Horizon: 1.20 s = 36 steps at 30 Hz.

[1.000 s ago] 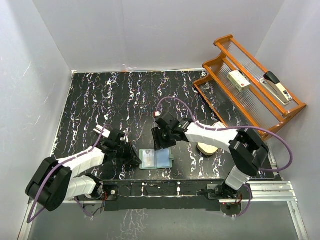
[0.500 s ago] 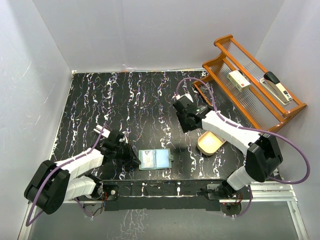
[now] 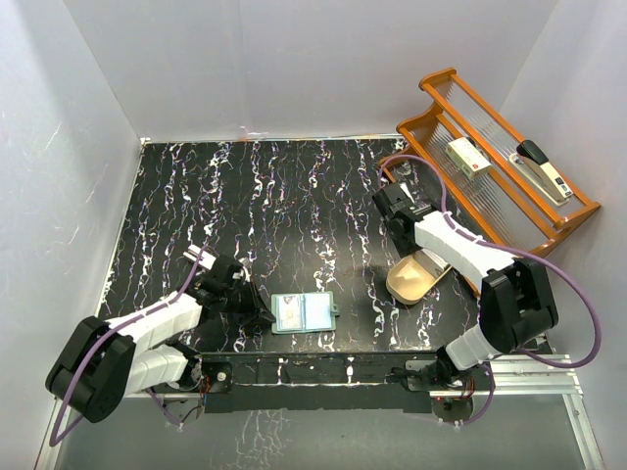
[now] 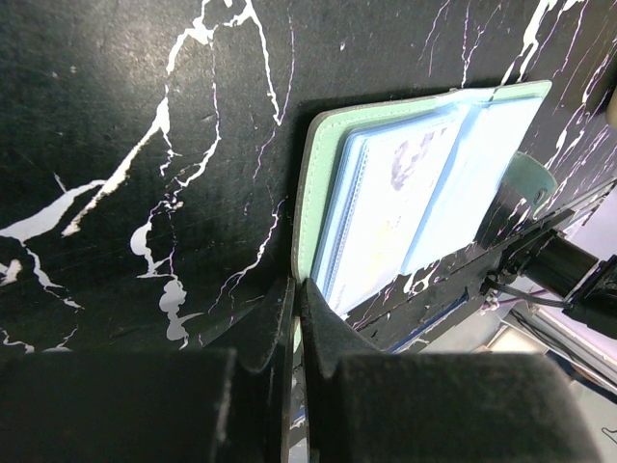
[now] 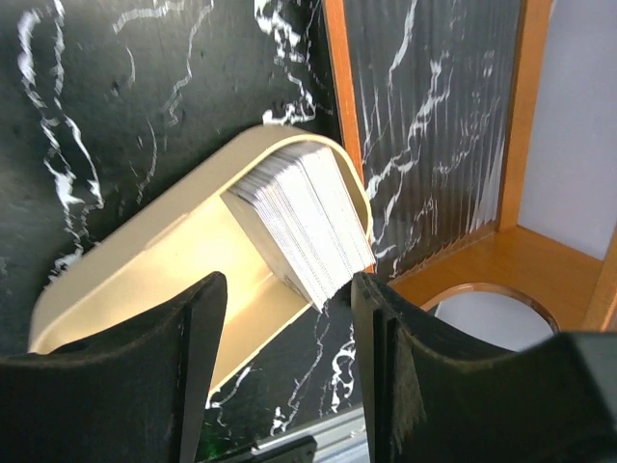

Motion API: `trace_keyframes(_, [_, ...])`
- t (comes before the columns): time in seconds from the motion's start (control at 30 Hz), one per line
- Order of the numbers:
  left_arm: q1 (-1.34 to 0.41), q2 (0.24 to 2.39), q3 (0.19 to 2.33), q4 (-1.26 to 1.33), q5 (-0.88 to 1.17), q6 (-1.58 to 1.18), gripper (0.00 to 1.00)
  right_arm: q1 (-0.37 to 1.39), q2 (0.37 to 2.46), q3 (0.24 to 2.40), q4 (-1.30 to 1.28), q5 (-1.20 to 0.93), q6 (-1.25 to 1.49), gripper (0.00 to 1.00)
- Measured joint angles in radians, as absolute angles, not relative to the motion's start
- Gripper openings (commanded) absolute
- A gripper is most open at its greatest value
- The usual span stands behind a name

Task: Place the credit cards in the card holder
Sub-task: Pick up the credit card from the storage box.

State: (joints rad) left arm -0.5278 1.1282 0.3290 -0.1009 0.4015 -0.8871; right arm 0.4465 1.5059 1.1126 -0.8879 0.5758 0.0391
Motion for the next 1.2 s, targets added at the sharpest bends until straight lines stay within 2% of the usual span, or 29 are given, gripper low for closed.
trace_keyframes(0.27, [-0.528,1.124,0.327,-0.102,0.405,-0.879,0.00,0.415,1.516,1.022,-0.823,0.583,-0.070,0.53])
trace_keyframes(0.97, [-0.528,1.155,0.328,-0.071,0.437,-0.864,0.00,0.373,1.571,0.984,-0.722,0.604,-0.155,0.55])
trace_keyframes(1.2, [-0.528,1.161,0.333,-0.076,0.438,-0.860,0.00,0.364,1.581,0.984,-0.716,0.609,-0.156,0.51])
